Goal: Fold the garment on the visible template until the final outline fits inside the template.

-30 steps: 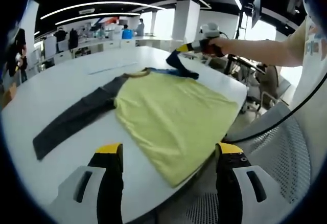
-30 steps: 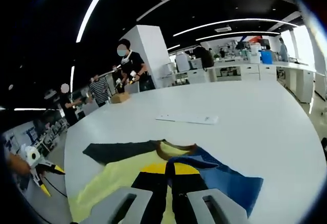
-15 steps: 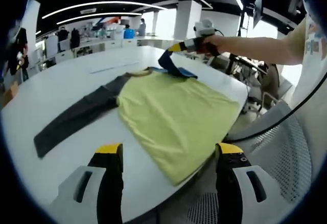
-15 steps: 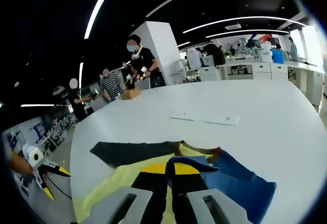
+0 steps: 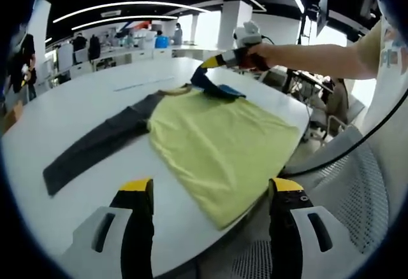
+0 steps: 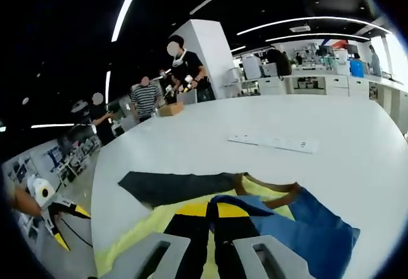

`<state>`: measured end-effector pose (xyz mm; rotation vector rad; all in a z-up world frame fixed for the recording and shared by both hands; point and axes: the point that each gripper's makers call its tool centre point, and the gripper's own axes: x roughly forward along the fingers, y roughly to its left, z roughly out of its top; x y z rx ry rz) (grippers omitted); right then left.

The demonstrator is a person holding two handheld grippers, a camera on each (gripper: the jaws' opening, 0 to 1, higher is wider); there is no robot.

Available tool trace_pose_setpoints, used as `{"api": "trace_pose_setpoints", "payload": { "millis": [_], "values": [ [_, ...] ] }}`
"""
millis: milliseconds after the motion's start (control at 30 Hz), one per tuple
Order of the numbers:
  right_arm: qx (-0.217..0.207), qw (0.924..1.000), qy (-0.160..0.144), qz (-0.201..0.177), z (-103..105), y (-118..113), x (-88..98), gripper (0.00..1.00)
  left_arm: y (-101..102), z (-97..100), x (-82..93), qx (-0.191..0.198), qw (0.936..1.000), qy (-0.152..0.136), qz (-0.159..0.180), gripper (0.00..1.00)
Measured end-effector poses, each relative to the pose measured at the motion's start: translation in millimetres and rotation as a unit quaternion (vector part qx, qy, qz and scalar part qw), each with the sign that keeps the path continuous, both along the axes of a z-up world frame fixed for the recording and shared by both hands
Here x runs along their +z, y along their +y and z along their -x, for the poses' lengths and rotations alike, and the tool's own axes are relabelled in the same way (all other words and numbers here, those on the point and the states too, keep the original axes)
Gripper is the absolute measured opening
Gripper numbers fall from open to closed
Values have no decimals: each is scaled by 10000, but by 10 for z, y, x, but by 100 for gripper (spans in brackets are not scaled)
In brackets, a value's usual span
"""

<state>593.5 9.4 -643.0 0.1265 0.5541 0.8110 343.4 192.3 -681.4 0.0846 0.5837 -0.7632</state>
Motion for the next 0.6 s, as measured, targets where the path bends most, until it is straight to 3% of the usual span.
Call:
{"api": "trace_pose_setpoints", "payload": {
  "millis": [600],
  "values": [
    [392,9991,128,70,9,500,-141,0,92,-39,-13,92,10000,5,8,70]
  ]
}}
